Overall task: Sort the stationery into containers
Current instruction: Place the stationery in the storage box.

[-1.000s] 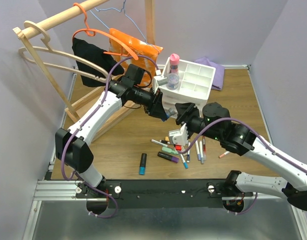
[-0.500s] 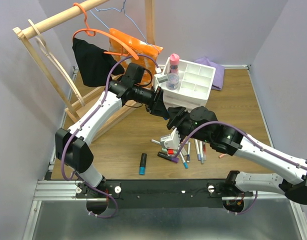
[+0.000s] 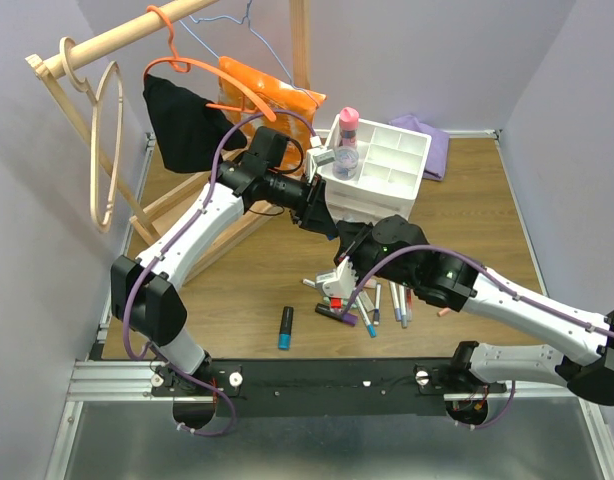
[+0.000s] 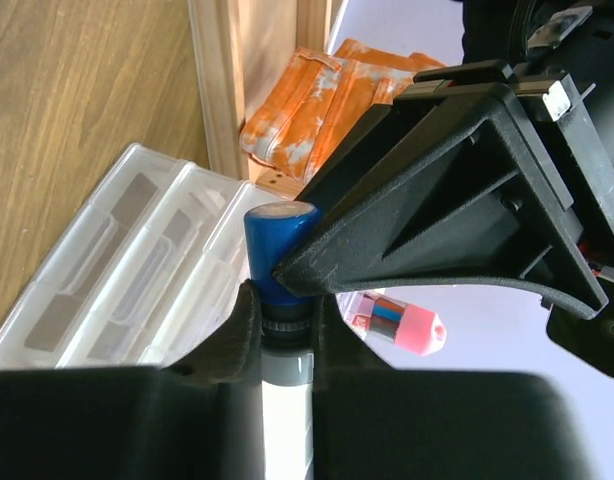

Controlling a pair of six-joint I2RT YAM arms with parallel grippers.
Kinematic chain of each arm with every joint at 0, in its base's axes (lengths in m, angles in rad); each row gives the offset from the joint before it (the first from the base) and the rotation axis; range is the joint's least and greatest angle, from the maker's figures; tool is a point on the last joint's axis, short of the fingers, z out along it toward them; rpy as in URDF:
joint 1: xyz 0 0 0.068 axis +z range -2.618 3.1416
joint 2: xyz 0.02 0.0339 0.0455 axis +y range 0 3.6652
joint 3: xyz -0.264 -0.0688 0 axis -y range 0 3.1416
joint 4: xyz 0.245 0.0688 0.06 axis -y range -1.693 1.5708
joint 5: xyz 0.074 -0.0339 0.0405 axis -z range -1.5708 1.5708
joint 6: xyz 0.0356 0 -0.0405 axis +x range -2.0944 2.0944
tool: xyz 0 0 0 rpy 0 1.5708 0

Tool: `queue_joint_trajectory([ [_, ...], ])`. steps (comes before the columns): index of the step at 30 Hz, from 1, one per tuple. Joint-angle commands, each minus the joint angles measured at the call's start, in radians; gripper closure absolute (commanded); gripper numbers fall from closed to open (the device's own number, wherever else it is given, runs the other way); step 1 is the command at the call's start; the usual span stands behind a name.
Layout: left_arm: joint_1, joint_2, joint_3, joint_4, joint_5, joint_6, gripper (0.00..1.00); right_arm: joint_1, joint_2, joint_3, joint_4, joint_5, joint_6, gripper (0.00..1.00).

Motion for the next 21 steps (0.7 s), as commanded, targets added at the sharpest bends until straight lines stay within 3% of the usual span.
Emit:
queue_joint_trajectory([
  [1,-0.011,-0.031,0.043,-0.066,-0.035,0.122,0.59,0.008,-0.014,-0.009,0.043,0.028,0.032,0.94],
  [7,-0.011,-0.075,0.06,-0.147,-0.155,0.257,0.37,0.008,-0.06,0.017,-0.008,0.123,0.161,0.99],
  [9,-0.011,-0.094,0.051,-0.146,-0.17,0.266,0.34,0.008,-0.072,0.023,-0.035,0.151,0.24,1.0],
  [12,-0.011,-0.12,0.052,-0.127,-0.195,0.269,0.2,0.008,-0.1,0.02,-0.045,0.208,0.327,0.99],
  [15,-0.011,-0.16,0.061,-0.071,-0.236,0.266,0.14,-0.003,-0.126,0.023,-0.049,0.236,0.402,0.99],
  [16,-0.011,-0.172,0.054,-0.049,-0.264,0.259,0.01,-0.02,-0.13,0.029,-0.049,0.229,0.422,0.99],
  [21,-0.013,-0.287,-0.079,0.17,-0.287,0.188,0.01,-0.101,-0.115,0.1,-0.002,0.185,0.645,0.99],
])
